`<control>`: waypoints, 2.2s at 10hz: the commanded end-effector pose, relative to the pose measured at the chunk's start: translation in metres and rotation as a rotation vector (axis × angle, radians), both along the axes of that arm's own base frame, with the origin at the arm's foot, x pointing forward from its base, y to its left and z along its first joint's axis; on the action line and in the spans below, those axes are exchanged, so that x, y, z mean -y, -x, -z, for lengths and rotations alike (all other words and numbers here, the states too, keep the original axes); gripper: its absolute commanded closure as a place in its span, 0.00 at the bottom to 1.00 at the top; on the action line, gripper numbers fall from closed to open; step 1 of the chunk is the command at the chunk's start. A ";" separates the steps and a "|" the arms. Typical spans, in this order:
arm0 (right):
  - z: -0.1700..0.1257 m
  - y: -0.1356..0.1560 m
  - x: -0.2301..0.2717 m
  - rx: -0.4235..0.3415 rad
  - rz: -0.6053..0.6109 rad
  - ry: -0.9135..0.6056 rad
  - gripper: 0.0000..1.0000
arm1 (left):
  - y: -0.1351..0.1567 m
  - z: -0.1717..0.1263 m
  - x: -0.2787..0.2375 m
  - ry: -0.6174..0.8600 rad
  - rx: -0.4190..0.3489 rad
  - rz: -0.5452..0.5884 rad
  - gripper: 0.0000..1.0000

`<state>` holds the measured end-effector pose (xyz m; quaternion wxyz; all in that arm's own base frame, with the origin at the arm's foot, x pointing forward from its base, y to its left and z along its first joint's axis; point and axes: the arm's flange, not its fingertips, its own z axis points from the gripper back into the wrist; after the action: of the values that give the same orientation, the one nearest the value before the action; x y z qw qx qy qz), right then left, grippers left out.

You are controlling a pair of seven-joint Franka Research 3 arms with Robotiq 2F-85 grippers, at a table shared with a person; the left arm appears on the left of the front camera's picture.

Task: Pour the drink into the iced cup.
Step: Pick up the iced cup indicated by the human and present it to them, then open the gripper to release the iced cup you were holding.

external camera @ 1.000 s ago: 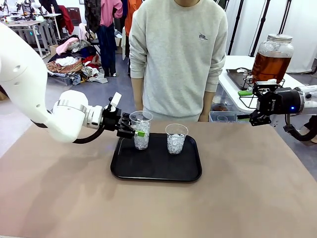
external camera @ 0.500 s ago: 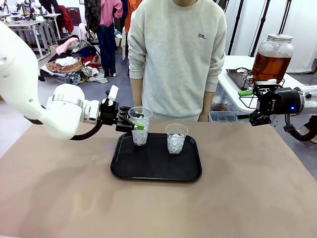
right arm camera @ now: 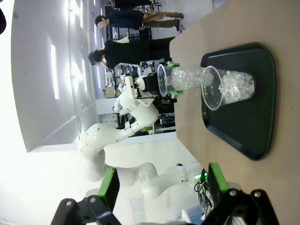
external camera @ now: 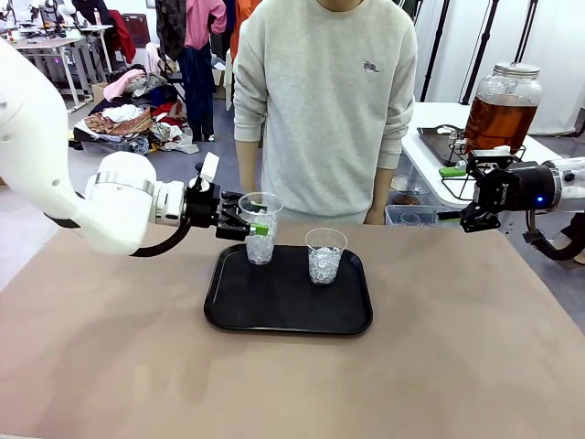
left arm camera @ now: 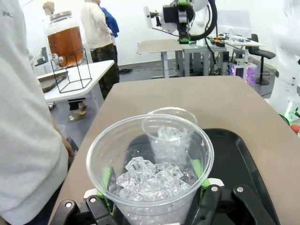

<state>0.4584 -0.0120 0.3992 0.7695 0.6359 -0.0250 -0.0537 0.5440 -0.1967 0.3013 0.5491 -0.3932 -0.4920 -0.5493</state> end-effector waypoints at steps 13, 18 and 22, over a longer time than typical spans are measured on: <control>-0.002 0.001 0.000 0.003 0.002 -0.001 0.00 | -0.015 -0.122 0.009 0.066 -0.008 -0.177 0.20; -0.002 0.001 0.000 0.003 0.002 -0.001 0.00 | -0.015 -0.122 0.009 0.066 -0.008 -0.177 0.20; -0.002 0.001 0.000 0.003 0.002 -0.001 0.00 | -0.015 -0.122 0.009 0.066 -0.008 -0.177 0.20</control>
<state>0.4584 -0.0120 0.3992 0.7695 0.6359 -0.0250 -0.0537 0.5585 -0.2064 0.4197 0.5885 -0.3652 -0.5372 -0.4814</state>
